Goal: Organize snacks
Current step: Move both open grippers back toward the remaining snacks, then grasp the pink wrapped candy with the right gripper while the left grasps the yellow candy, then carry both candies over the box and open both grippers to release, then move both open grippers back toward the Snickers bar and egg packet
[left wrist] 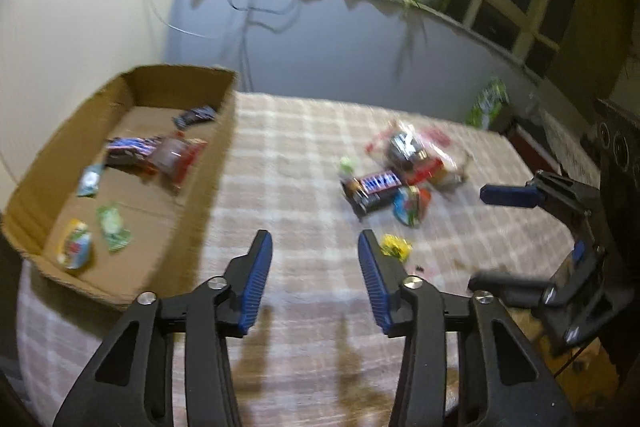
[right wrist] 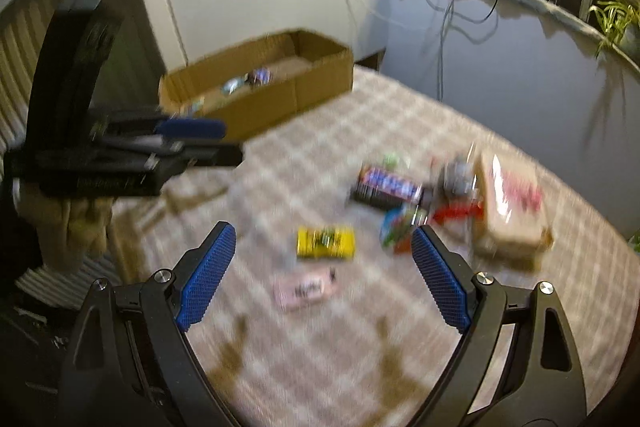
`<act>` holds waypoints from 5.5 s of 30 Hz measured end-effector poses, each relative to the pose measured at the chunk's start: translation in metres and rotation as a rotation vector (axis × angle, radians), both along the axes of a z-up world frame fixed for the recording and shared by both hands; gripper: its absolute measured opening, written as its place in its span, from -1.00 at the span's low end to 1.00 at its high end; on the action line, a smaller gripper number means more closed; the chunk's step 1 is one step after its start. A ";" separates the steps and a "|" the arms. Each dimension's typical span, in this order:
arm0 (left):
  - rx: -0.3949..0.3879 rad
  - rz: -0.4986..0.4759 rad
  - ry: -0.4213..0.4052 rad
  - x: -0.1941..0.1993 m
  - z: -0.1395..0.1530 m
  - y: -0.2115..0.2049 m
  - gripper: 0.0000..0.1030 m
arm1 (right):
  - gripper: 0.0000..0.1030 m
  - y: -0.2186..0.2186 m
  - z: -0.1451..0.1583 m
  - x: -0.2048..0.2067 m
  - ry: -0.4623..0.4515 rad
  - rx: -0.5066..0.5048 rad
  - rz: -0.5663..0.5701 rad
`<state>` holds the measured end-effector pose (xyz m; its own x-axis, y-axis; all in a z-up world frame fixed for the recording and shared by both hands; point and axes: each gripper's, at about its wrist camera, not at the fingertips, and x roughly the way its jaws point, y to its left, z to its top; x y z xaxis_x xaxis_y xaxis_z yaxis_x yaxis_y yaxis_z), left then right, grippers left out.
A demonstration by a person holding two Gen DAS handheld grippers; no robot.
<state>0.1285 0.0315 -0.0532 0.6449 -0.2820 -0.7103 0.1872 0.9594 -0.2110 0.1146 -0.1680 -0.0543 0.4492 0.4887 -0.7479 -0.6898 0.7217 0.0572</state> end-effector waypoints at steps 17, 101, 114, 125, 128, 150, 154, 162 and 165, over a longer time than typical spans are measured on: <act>0.118 -0.198 0.131 0.030 -0.033 -0.067 -0.40 | 0.37 0.008 -0.051 -0.003 0.073 -0.052 0.101; 0.159 0.252 -0.033 0.023 0.016 0.125 -0.59 | -0.29 0.192 0.022 0.150 -0.006 0.022 0.185; 0.174 0.267 -0.009 0.033 0.009 0.132 -0.57 | -0.28 0.206 0.008 0.169 0.025 0.007 0.189; 0.176 0.276 -0.006 0.034 0.008 0.129 -0.37 | 0.16 0.207 0.007 0.173 0.003 -0.001 0.174; 0.177 0.281 -0.012 0.033 0.009 0.129 -0.04 | 0.44 0.207 0.008 0.172 -0.004 -0.005 0.177; 0.181 0.290 -0.029 0.025 0.017 0.123 0.56 | 0.83 0.177 0.032 0.155 -0.029 0.041 0.118; 0.178 0.287 -0.039 0.022 0.021 0.118 0.56 | 0.83 0.158 0.041 0.147 -0.038 0.062 0.096; 0.159 0.264 -0.068 0.009 0.029 0.101 0.56 | 0.83 0.104 0.058 0.129 -0.052 0.103 0.040; 0.139 0.246 -0.078 0.007 0.030 0.091 0.56 | 0.83 0.077 0.063 0.122 -0.057 0.115 0.005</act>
